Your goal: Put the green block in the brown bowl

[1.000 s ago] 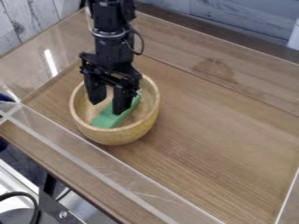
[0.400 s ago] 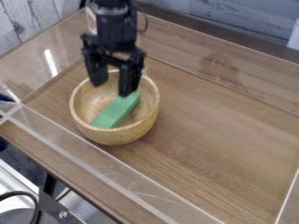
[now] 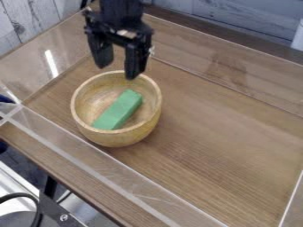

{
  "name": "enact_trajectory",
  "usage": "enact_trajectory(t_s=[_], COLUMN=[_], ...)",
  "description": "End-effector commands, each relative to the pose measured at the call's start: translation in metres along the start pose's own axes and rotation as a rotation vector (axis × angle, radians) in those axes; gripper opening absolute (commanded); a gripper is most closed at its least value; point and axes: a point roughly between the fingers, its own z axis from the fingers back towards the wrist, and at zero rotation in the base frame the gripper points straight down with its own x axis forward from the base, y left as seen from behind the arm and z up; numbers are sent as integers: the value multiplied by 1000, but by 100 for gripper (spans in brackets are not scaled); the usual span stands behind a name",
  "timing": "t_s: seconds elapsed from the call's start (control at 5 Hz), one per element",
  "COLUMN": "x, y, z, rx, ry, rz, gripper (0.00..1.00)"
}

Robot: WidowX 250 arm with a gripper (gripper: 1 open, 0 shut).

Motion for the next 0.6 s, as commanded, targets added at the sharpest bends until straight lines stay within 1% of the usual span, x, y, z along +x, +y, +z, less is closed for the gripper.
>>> enact_trajectory(t_s=[0.0, 0.2, 0.4], x=[4, 5, 6], y=[5, 7, 8], z=[-3, -13, -20], rx=[18, 21, 21], ry=[-28, -15, -9], rz=[4, 6, 9], gripper=[100, 100, 100])
